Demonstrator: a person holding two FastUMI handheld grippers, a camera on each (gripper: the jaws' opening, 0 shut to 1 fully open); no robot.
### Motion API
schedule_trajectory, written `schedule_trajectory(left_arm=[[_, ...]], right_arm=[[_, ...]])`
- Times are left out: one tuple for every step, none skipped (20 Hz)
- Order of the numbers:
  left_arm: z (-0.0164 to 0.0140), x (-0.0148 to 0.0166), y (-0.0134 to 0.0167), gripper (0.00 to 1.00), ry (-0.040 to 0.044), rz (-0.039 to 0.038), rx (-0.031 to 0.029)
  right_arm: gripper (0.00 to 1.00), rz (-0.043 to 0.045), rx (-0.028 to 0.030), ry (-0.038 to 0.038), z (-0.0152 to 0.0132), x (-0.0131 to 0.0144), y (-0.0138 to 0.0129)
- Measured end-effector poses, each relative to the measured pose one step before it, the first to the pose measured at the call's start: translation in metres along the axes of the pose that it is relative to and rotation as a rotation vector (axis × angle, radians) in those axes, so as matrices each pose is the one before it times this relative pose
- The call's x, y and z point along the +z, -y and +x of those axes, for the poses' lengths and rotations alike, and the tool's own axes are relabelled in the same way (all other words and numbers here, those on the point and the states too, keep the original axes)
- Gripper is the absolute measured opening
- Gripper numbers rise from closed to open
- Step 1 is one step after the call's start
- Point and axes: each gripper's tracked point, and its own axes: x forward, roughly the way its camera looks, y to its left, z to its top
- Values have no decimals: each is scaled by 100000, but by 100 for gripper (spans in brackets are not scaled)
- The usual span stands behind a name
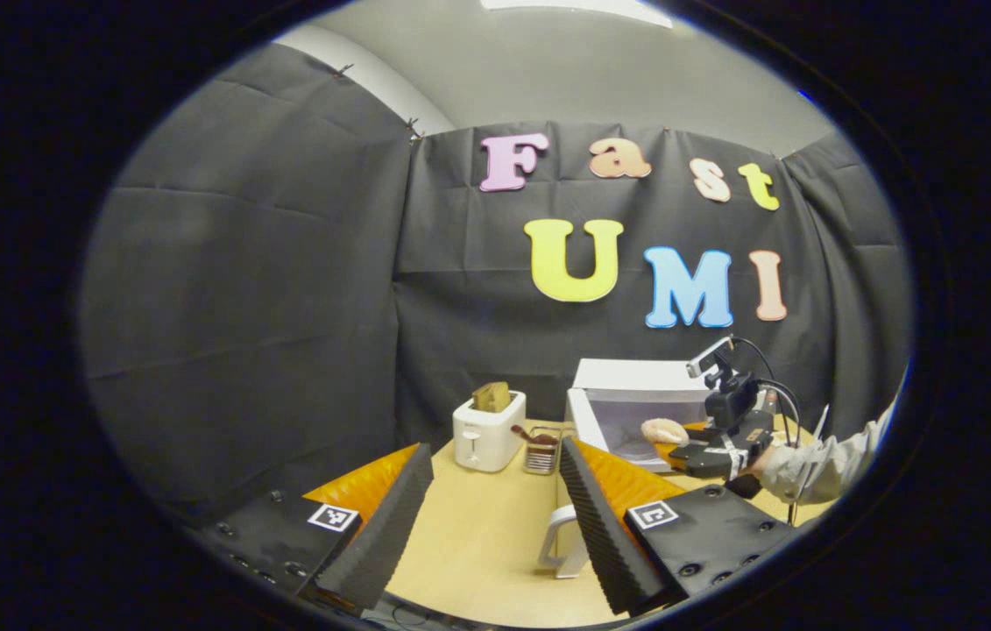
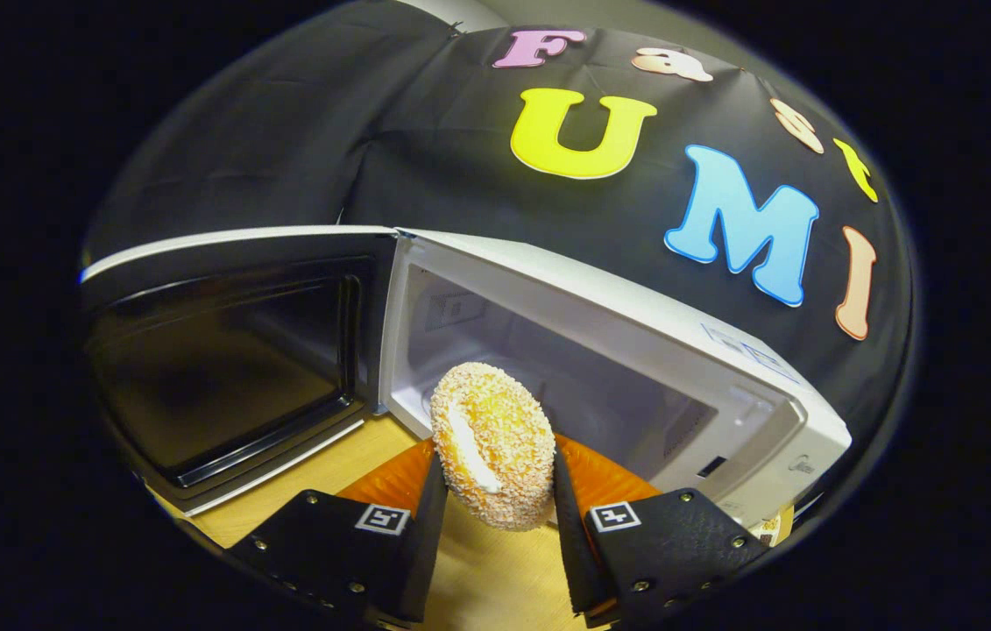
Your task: Open the microwave oven with the left hand, put the food in, and close the microwave oven.
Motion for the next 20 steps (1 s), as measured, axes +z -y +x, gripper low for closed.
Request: schedule_trajectory(left_arm=[[-358, -625, -613, 98, -1230, -663, 1245], [-280, -474, -661, 98, -1324, -792, 1409], [-126, -523, -676, 96, -1042, -509, 1678], [-27, -211, -604, 96, -746, -85, 1614], [-68, -377, -667, 96, -500, -100, 1877], [-99, -306, -551, 96, -752, -163, 1565], [-263, -455, -522, 96, -757, -132, 1356], [-149, -343, -424, 96, -768, -80, 1279], [53, -495, -552, 96, -767, -176, 1487], [37, -262, -357, 96, -587, -496, 1034], [6, -75, -141, 96, -417, -522, 635], [6, 46, -5, 96, -35, -224, 320], [236, -87, 79, 94, -57, -156, 87], [135, 88, 147, 94, 91, -281, -386], [189, 158, 304, 94, 327, -321, -503], [321, 263, 330, 94, 259, -387, -908], [267, 127, 376, 94, 683, -381, -915], [310, 105, 383, 94, 911, -348, -887], [377, 122, 556, 94, 481, -560, -1155], [203, 88, 557, 94, 627, -643, -1371]], right_arm=[[60, -2772, -1212, -1078, 1261, -290, 121], [60, -1655, -1671, -932, 1058, -331, 114], [60, -624, -1262, -858, 1366, -26, 200], [60, -166, -963, -671, 1138, -177, 146], [61, -491, -317, -1363, 1083, -290, 50], [62, -1484, -335, -922, 1015, -312, 61], [64, -2052, -842, -970, 1050, -303, 189], [64, -2094, -1316, -1363, 863, -589, 225], [66, -1688, -1957, -1144, 694, -425, 380], [66, -969, -1419, -1253, 741, -332, 241], [69, -208, -639, -1058, 354, -321, 155], [71, -121, -731, -494, 155, -178, 205], [77, -667, -914, -155, 22, 14, 216], [78, -1678, -1248, -175, -361, -84, 399], [84, -1612, 357, 1696, -604, 498, 20], [94, -2002, 658, 1367, -525, 388, -69], [98, -2324, 102, 1542, -904, 466, -10], [98, -1648, 386, 1832, -1015, 518, 10], [98, -1440, 552, 1544, -1034, 567, -45], [98, -670, 64, 1004, -1132, 511, 88]])
